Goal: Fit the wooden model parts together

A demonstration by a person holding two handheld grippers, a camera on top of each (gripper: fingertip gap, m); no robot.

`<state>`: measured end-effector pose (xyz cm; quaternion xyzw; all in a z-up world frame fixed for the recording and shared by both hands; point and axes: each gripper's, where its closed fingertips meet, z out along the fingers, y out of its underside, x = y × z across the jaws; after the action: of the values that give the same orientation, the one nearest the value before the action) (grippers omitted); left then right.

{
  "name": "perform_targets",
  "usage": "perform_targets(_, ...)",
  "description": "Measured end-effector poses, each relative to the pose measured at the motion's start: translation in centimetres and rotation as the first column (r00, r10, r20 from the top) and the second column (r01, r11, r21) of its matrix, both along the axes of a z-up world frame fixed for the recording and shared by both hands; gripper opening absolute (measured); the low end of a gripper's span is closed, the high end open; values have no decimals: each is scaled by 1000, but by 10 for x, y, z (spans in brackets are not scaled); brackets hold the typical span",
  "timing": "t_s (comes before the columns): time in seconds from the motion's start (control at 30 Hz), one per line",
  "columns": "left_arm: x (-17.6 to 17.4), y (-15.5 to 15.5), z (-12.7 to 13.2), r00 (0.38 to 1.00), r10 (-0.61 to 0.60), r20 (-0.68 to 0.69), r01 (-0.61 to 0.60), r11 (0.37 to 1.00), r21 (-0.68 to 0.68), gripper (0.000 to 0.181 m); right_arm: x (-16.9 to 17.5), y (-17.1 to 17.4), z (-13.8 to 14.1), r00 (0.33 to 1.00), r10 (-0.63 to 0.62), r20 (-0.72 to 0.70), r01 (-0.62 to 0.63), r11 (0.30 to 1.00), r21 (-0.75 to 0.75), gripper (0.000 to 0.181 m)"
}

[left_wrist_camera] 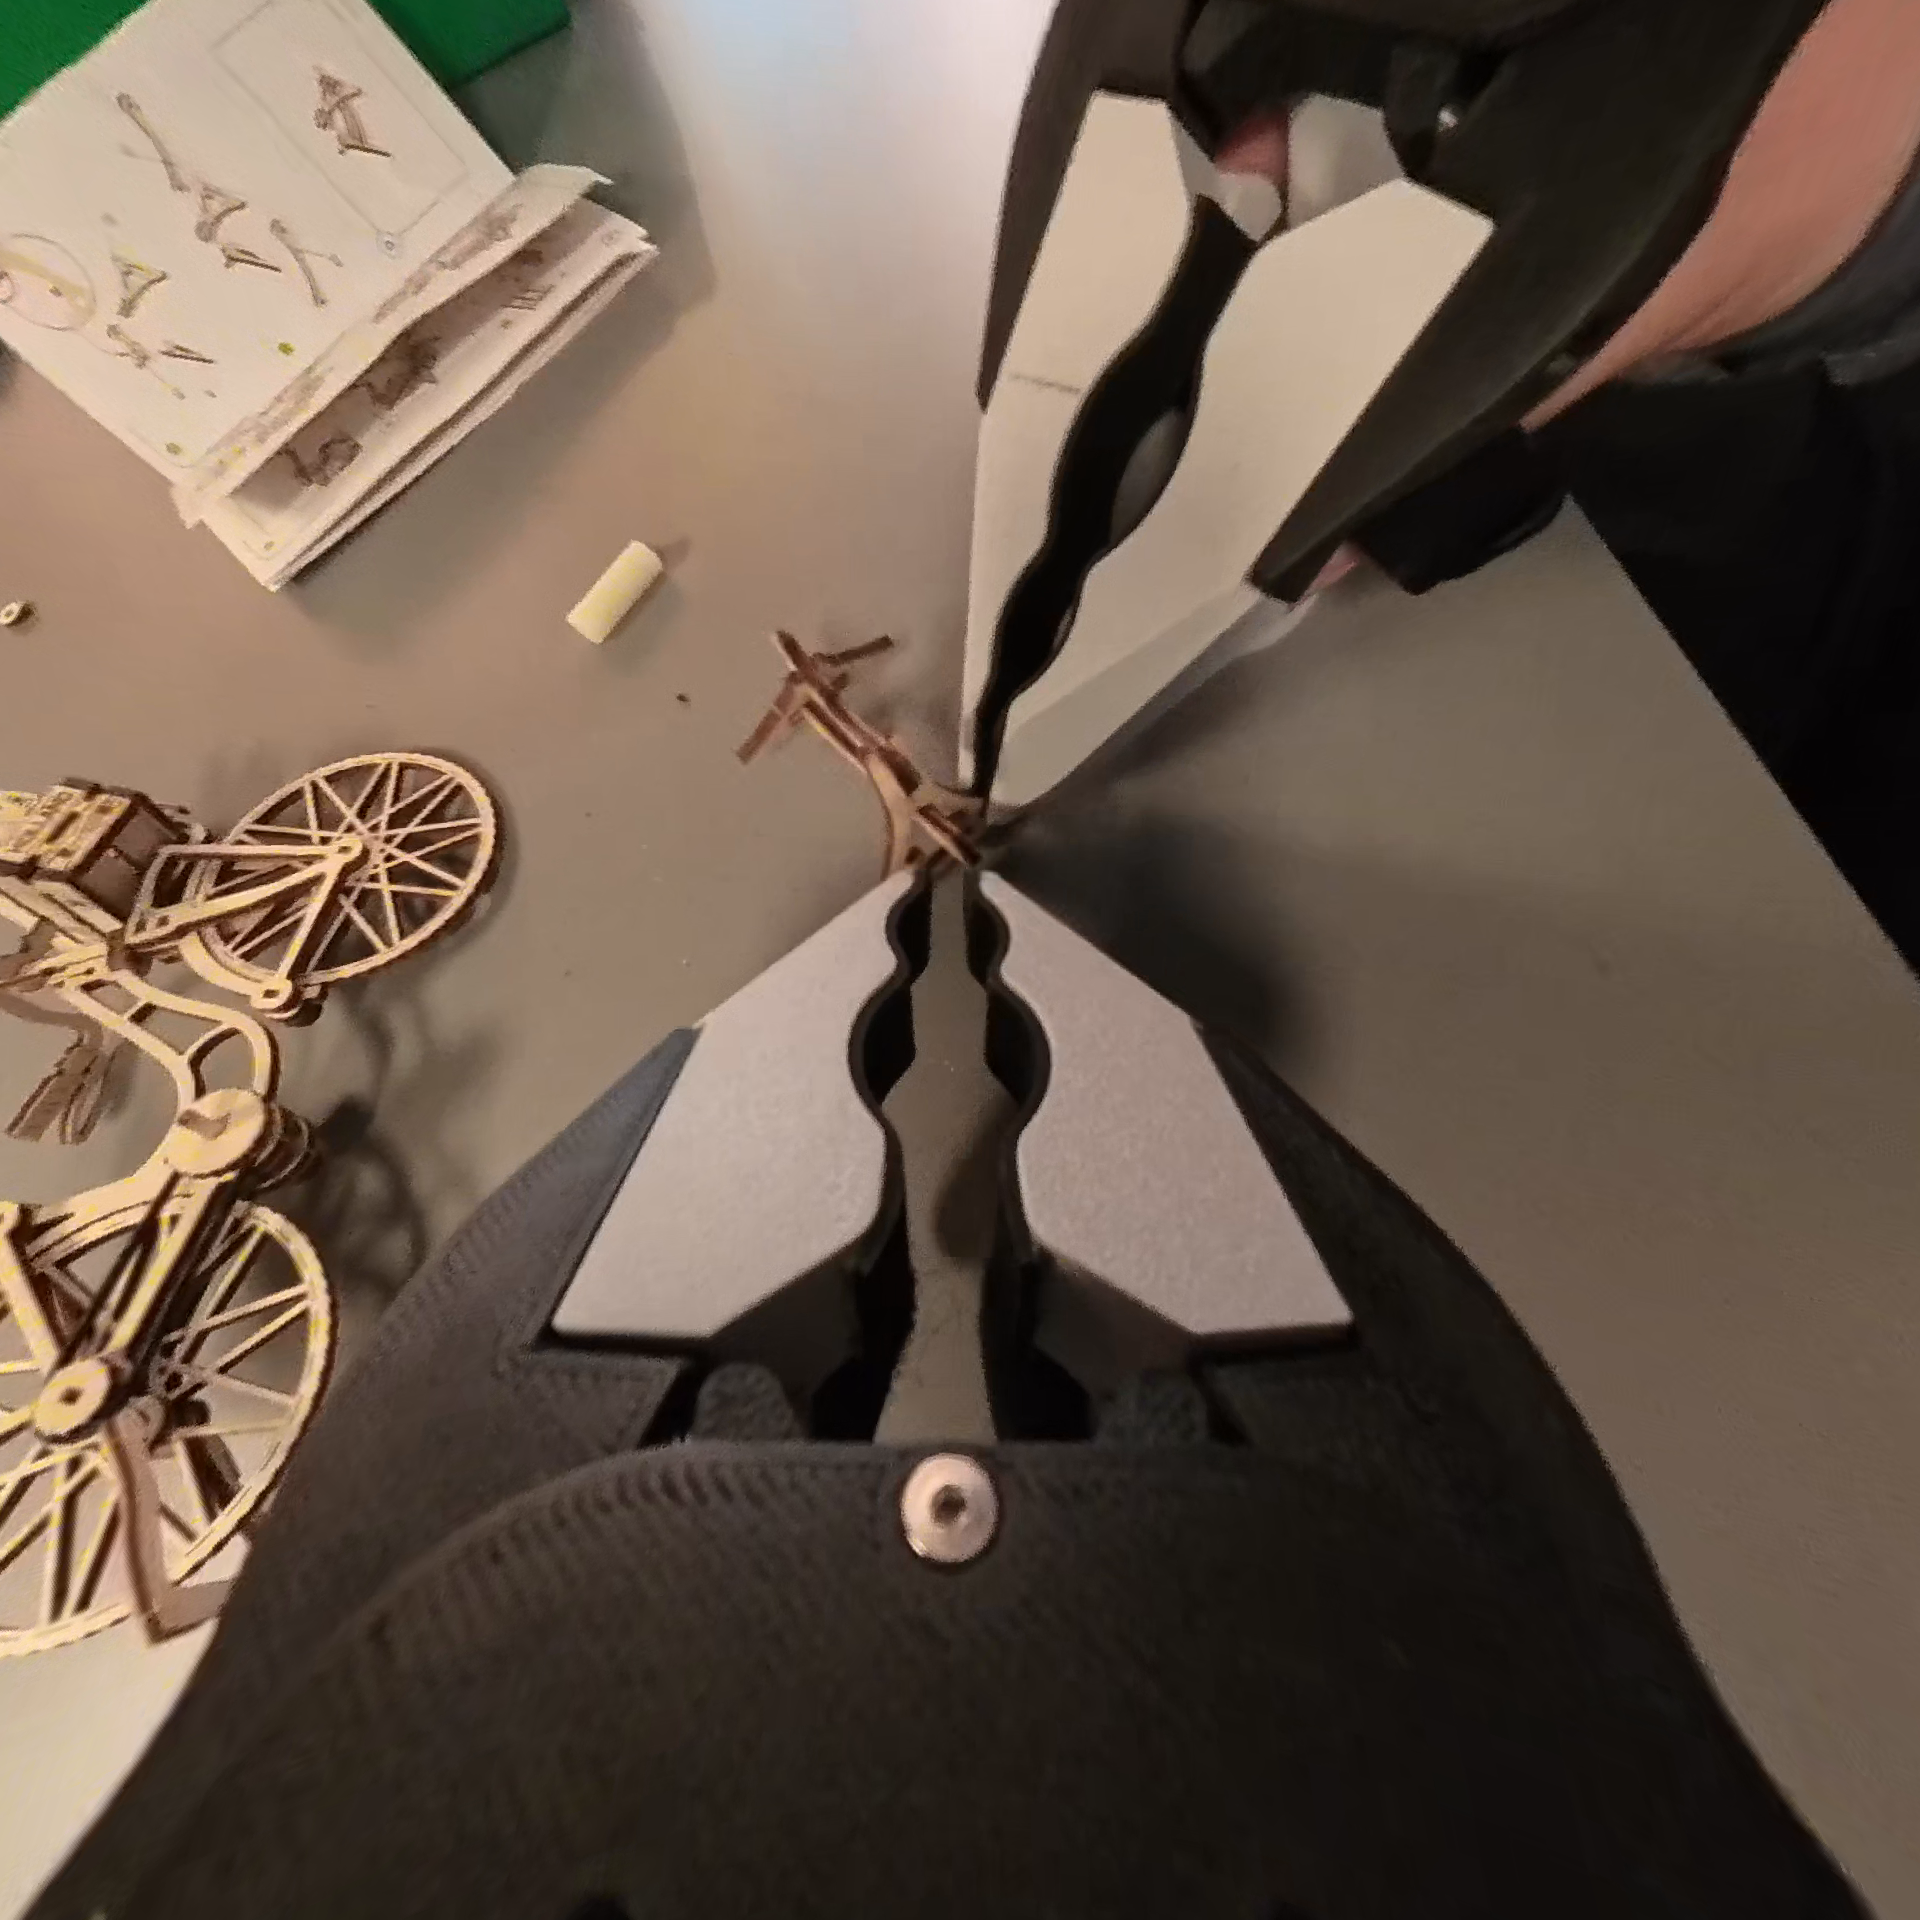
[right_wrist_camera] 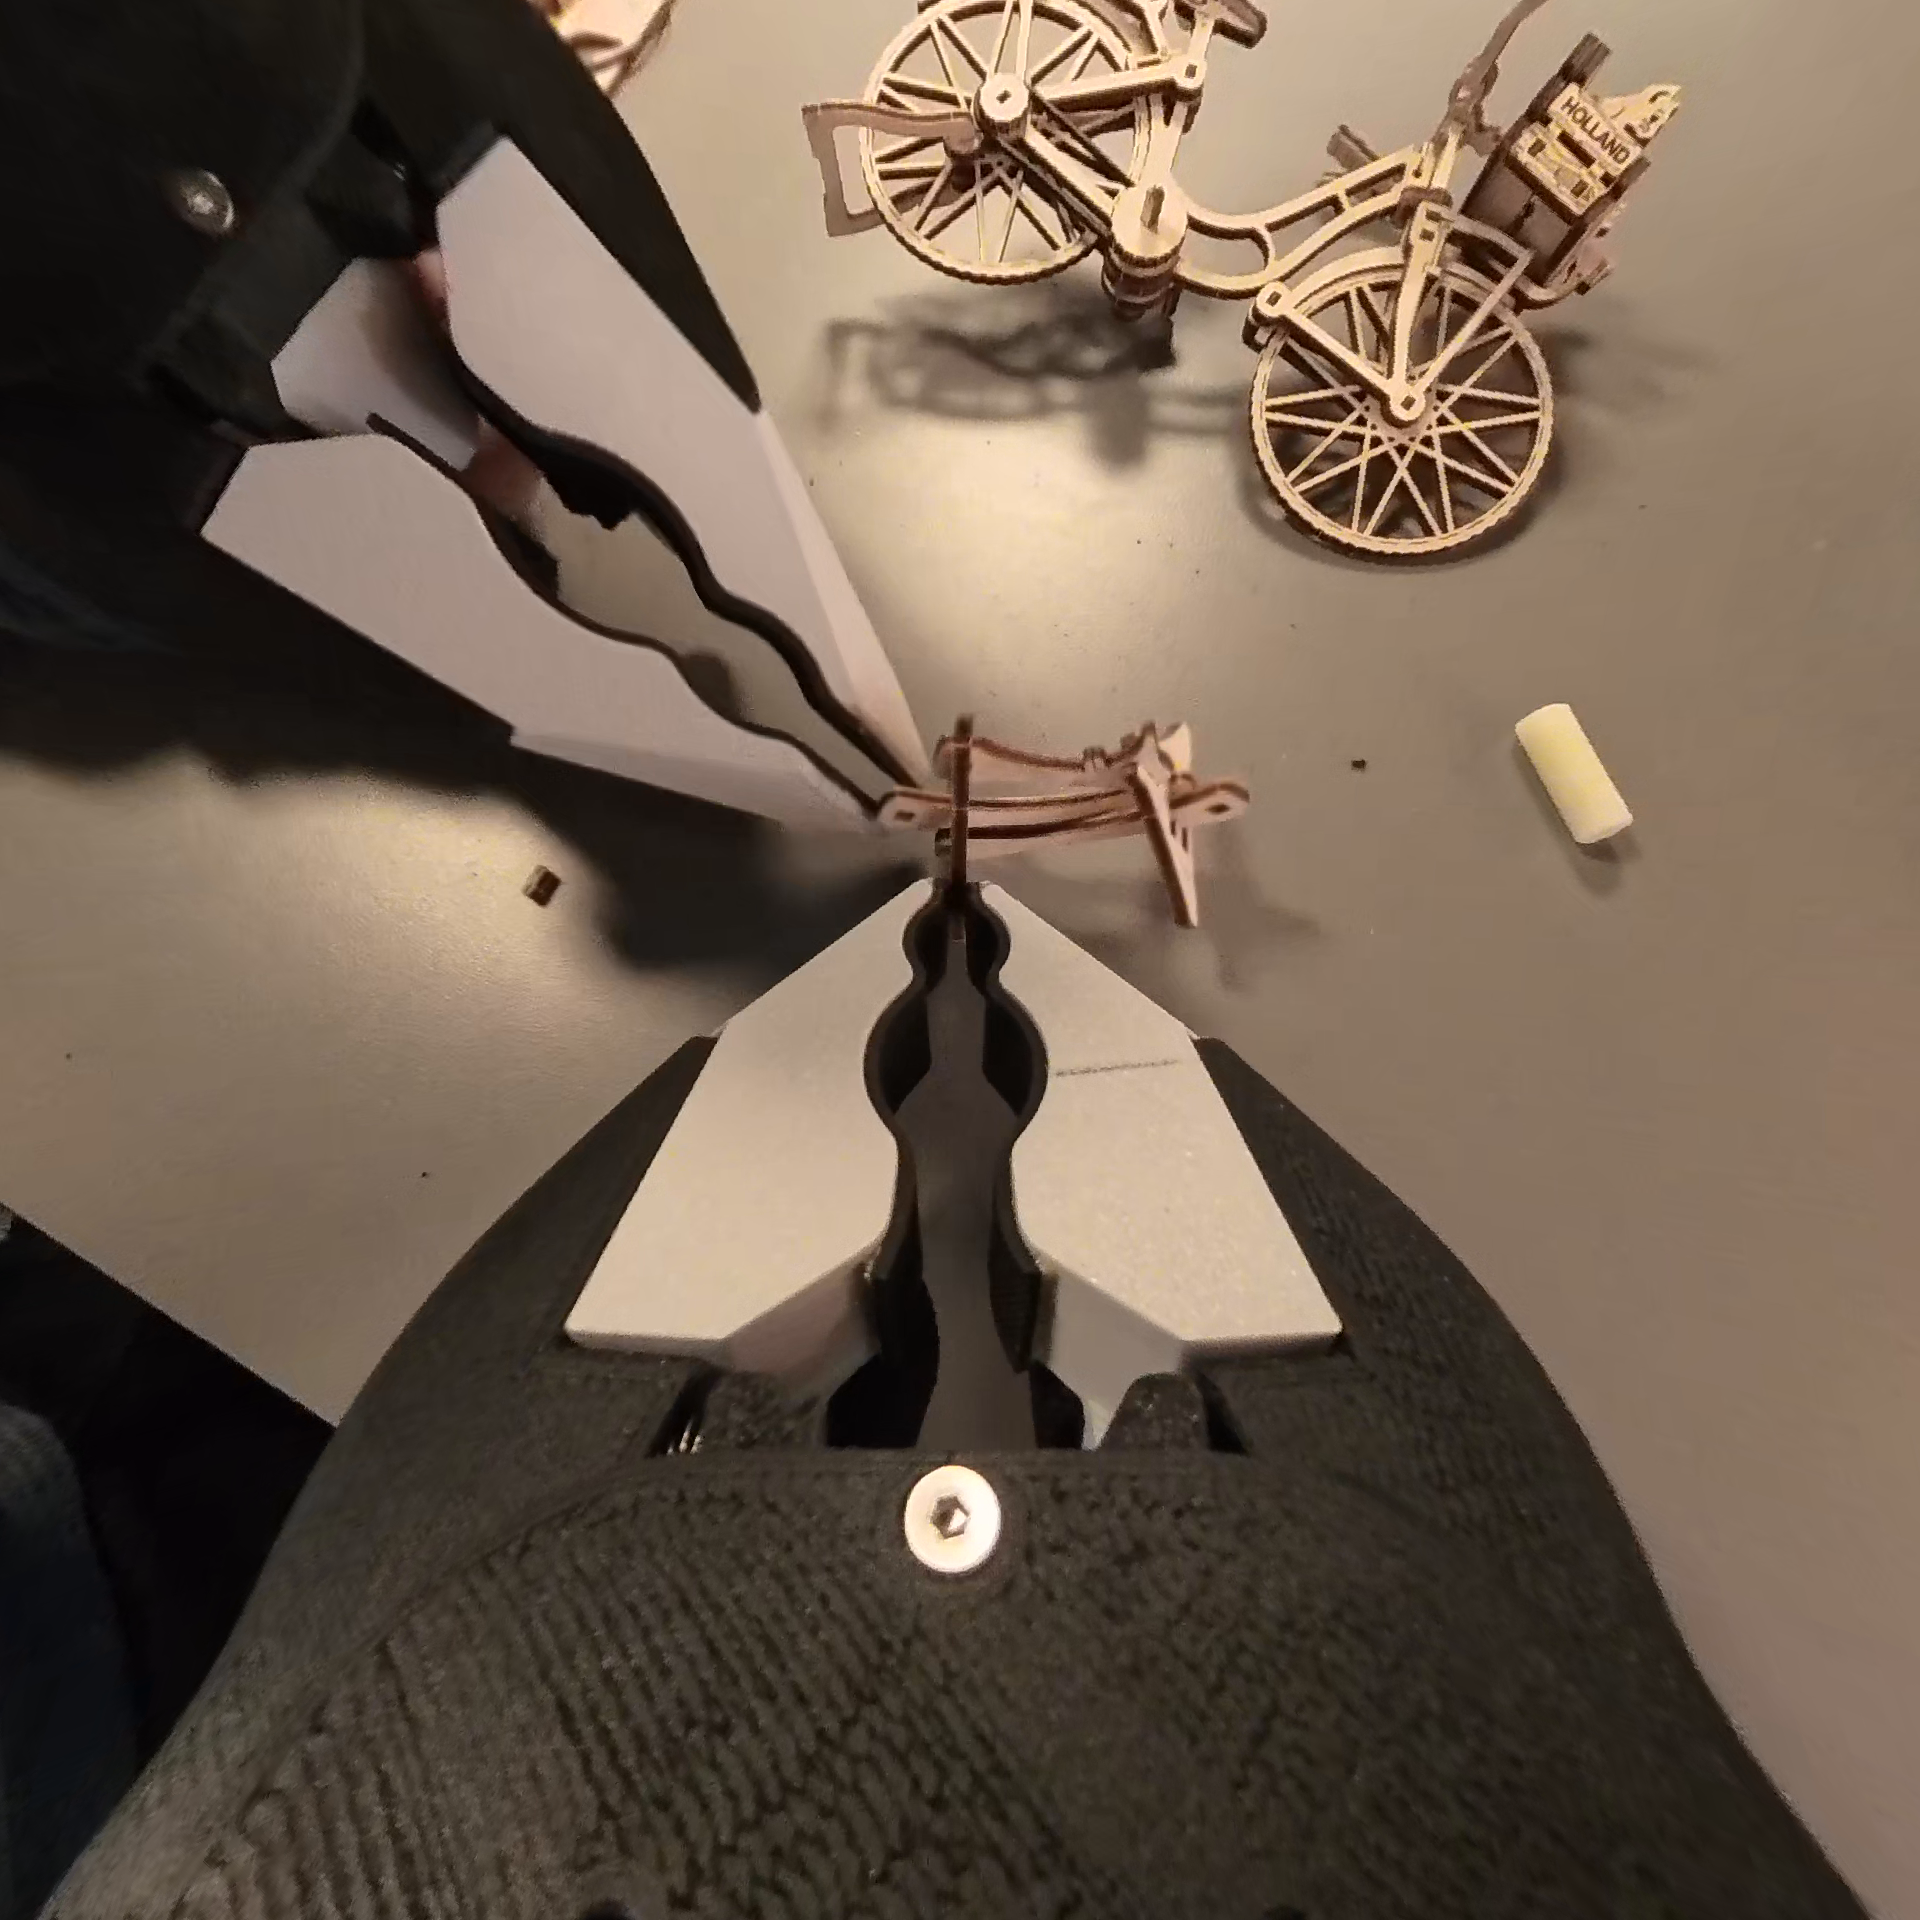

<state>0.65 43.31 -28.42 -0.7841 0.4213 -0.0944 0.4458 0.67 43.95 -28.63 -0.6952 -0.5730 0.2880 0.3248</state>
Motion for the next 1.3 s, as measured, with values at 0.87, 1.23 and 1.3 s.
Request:
perform_targets(0.87,12,5,10,971,153,182,-133,984,-120,17,6,7,0,1000,-5,-19,3,996,-92,0)
perform_targets(1.23,9,10,8,970,173,170,-152,980,-129,4,6,7,0,1000,-4,-29,0,991,-137,0)
perform_targets(1.3,9,11,7,971,171,167,-151,980,-127,3,6,7,0,1000,-4,-30,-1,990,-144,0)
